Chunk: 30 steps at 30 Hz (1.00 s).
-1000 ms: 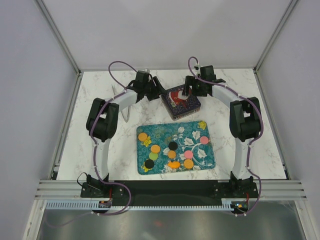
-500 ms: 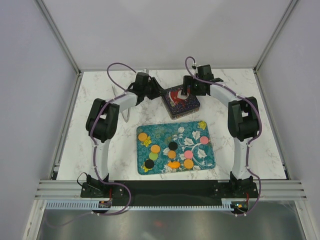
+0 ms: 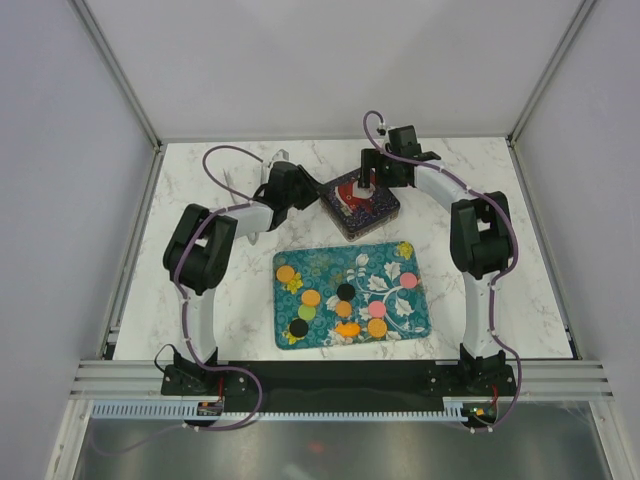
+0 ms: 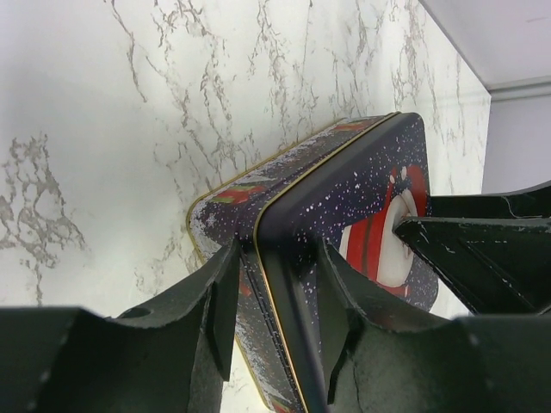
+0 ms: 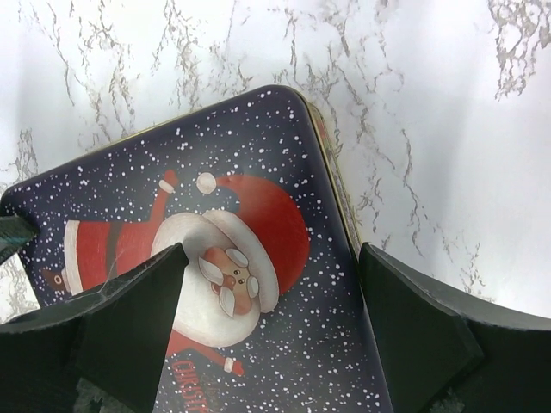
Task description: Pack the cookies
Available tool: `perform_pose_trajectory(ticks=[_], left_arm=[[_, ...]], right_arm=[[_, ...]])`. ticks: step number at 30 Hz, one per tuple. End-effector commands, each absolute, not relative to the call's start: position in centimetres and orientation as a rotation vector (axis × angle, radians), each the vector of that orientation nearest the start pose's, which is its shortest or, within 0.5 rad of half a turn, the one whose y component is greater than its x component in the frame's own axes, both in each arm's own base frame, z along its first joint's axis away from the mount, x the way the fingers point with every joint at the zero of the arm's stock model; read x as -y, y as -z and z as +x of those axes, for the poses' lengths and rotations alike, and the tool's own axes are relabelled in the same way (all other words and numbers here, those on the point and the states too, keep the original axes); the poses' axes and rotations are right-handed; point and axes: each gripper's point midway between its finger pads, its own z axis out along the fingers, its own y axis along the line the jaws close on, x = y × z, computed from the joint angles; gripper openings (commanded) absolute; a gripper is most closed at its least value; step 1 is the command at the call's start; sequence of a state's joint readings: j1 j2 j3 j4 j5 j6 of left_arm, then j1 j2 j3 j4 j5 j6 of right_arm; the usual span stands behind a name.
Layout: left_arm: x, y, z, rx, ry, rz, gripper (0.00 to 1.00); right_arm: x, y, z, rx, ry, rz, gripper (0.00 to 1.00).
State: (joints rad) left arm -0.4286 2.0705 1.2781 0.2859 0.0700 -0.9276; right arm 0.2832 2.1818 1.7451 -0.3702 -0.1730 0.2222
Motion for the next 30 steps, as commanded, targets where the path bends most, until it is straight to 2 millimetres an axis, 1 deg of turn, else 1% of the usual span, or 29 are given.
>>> perform_pose_trajectory(ticks=[1,3,6,8,10,12,14,16,18,19,20,21,23,24,27,30], left_arm=[[28.9,0.9,41.8,-2.474,0.777,-0.512,0.15],[29.7,0.7,41.0,-2.481,0.806,-0.496,0.12],[30.2,0.8,40.3,-2.485,0.803,-0.488,0.11],[30.3,0.9,40.1,-2.488,0.811,-0.500,0.09],[30.2,0.9,39.9,-2.490,0.812,-0.501,0.08],[30.0,1.0,39.7,-2.492,0.806,-0.502,0.04],[29.9,0.7,39.6,-2.485,0.809,-0.490,0.02],[29.6,0.5,39.6,-2.482,0.798,-0.471,0.03],[28.9,-0.3,40.1,-2.457,0.769,-0.465,0.10],[28.6,-0.5,40.1,-2.456,0.758,-0.452,0.10],[28.2,-1.2,40.4,-2.440,0.761,-0.453,0.11],[27.7,-1.5,40.8,-2.431,0.758,-0.462,0.10],[27.3,-2.4,41.2,-2.413,0.762,-0.447,0.11],[27.1,-3.2,41.7,-2.396,0.765,-0.442,0.11],[26.5,-4.4,42.2,-2.384,0.756,-0.415,0.16],[25.5,-4.8,42.3,-2.385,0.743,-0.420,0.17]], right_arm=[[-21.8,-7.9,53.0,-2.367,-0.466,-0.233,0.90],[-21.7,-8.0,53.1,-2.362,-0.458,-0.237,0.90],[-21.8,-8.5,53.4,-2.349,-0.453,-0.243,0.90],[-22.1,-8.6,53.5,-2.343,-0.457,-0.253,0.90],[-22.4,-9.2,53.6,-2.330,-0.469,-0.261,0.90],[-22.5,-9.3,53.6,-2.328,-0.474,-0.265,0.89],[-22.6,-9.3,53.5,-2.328,-0.469,-0.268,0.90],[-22.4,-9.3,53.5,-2.326,-0.463,-0.266,0.90],[-22.1,-9.5,53.5,-2.320,-0.444,-0.258,0.90],[-21.9,-9.6,53.6,-2.315,-0.435,-0.252,0.90],[-21.8,-9.9,53.6,-2.308,-0.428,-0.251,0.90],[-21.7,-10.1,53.7,-2.301,-0.425,-0.243,0.90],[-21.9,-10.3,53.8,-2.296,-0.433,-0.243,0.90],[-22.0,-10.5,53.8,-2.291,-0.439,-0.246,0.90],[-22.1,-10.7,53.9,-2.287,-0.444,-0.242,0.90],[-22.1,-10.8,54.0,-2.285,-0.447,-0.241,0.90]])
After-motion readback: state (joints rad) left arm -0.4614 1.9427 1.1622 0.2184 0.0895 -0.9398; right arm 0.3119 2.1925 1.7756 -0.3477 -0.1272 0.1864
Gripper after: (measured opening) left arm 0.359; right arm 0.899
